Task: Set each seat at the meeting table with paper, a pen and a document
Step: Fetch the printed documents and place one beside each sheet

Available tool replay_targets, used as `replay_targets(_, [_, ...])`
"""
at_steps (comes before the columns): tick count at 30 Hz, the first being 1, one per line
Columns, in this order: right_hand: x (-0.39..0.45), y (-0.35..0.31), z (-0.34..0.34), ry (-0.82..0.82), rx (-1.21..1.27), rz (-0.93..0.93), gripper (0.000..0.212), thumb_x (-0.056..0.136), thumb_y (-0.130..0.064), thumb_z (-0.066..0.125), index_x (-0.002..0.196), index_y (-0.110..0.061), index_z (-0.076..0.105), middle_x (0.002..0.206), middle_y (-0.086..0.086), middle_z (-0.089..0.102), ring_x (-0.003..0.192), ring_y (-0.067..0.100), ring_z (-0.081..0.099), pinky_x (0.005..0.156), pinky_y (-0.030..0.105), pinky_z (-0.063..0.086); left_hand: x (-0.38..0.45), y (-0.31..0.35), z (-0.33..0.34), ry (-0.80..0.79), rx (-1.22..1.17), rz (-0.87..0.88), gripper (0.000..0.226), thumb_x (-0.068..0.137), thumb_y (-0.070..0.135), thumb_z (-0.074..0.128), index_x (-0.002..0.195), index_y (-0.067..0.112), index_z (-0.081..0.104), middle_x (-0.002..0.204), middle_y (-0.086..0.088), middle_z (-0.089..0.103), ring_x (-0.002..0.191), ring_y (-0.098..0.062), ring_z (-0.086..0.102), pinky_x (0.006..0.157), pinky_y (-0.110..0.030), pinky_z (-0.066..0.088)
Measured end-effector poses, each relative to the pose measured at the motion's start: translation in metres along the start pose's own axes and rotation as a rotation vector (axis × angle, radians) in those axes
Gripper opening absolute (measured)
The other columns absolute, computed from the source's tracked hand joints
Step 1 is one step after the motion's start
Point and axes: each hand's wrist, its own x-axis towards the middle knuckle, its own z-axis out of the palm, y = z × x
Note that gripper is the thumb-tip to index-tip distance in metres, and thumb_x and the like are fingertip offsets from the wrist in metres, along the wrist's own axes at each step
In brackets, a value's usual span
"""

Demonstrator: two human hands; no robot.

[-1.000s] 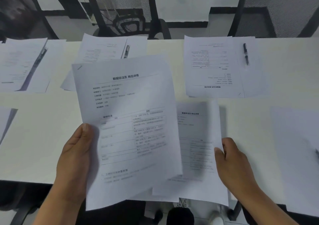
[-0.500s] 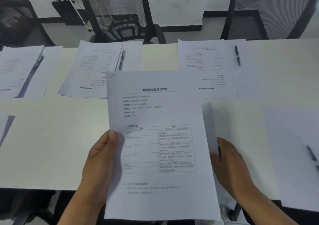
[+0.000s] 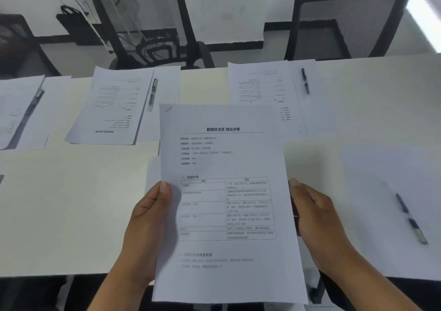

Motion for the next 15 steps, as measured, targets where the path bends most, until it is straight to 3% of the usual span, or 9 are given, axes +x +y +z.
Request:
replay_targets(2, [-0.009,-0.013,-0.005,-0.017,0.112,0.017,0.061,0.113,-0.048,0.034,0.094,-0.013,0.080,0.083,0.012,0.079,0.071,0.030,0.074,0.058,0.021,0.054,-0.004,0.003,0.008,-0.008,0.030,0.012,0.036,0.105,0.037,0.055,0.115,0.016,0.082,0.131,-0.011,0.078,0.124,-0.029,0.074,0.113,-0.049,0.049])
replay_targets(3, [-0.011,-0.015,-0.007,-0.039,0.162,0.019,0.060,0.112,-0.050,0.035,0.095,-0.021,0.084,0.089,0.009,0.082,0.079,0.026,0.079,0.060,0.022,0.058,-0.006,0.004,0.012,-0.010,0.052,0.021,0.034,0.103,0.038,0.056,0.107,0.019,0.084,0.126,-0.009,0.080,0.118,-0.026,0.076,0.108,-0.047,0.052])
replay_targets(4, [-0.012,-0.019,-0.008,-0.054,0.192,0.015,0.054,0.110,-0.053,0.040,0.099,-0.022,0.084,0.096,0.013,0.082,0.089,0.033,0.080,0.064,0.033,0.064,-0.008,0.005,0.016,-0.020,0.069,0.026,0.033,0.102,0.038,0.057,0.099,0.021,0.085,0.121,-0.006,0.081,0.112,-0.022,0.077,0.102,-0.044,0.056])
replay_targets(5, [-0.013,-0.021,-0.009,-0.065,0.200,0.004,0.051,0.107,-0.057,0.051,0.107,-0.015,0.080,0.104,0.024,0.078,0.099,0.050,0.074,0.071,0.053,0.066,-0.010,0.006,0.019,-0.039,0.085,0.034,0.032,0.102,0.037,0.057,0.092,0.022,0.084,0.115,-0.003,0.082,0.107,-0.019,0.077,0.097,-0.039,0.058])
replay_targets(6, [-0.014,-0.019,-0.011,-0.057,0.174,-0.009,0.057,0.102,-0.060,0.062,0.113,-0.005,0.073,0.112,0.034,0.070,0.106,0.064,0.062,0.079,0.073,0.058,-0.013,0.007,0.023,-0.048,0.098,0.038,0.032,0.102,0.037,0.057,0.086,0.023,0.081,0.108,-0.001,0.080,0.101,-0.017,0.075,0.094,-0.035,0.059])
replay_targets(7, [-0.014,-0.016,-0.012,-0.036,0.135,-0.030,0.064,0.095,-0.060,0.067,0.115,0.001,0.066,0.118,0.038,0.063,0.110,0.068,0.053,0.086,0.083,0.049,-0.015,0.006,0.026,-0.052,0.111,0.044,0.031,0.102,0.038,0.058,0.083,0.024,0.078,0.102,0.000,0.078,0.097,-0.017,0.072,0.092,-0.034,0.057])
replay_targets(8, [-0.015,-0.016,-0.014,-0.001,0.119,-0.045,0.064,0.092,-0.057,0.069,0.113,0.003,0.065,0.119,0.036,0.064,0.112,0.066,0.053,0.091,0.083,0.046,-0.017,0.006,0.029,-0.049,0.126,0.049,0.032,0.102,0.039,0.058,0.082,0.023,0.076,0.098,0.000,0.077,0.095,-0.017,0.070,0.090,-0.036,0.055])
replay_targets(11, [-0.019,-0.017,-0.027,0.035,0.131,-0.070,0.034,0.106,-0.034,0.066,0.104,-0.001,0.071,0.100,0.010,0.081,0.102,0.042,0.074,0.095,0.063,0.059,-0.023,0.003,0.043,-0.046,0.184,0.055,0.040,0.102,0.044,0.059,0.091,0.008,0.073,0.098,-0.005,0.078,0.093,-0.023,0.068,0.093,-0.045,0.051])
replay_targets(15, [-0.026,-0.016,-0.055,0.078,0.072,-0.042,0.026,0.109,-0.023,0.060,0.100,-0.002,0.072,0.096,-0.008,0.083,0.090,0.015,0.080,0.074,0.034,0.067,-0.036,-0.004,0.070,-0.039,0.215,0.064,0.039,0.104,0.042,0.059,0.098,0.010,0.080,0.108,-0.011,0.083,0.100,-0.030,0.075,0.102,-0.052,0.055])
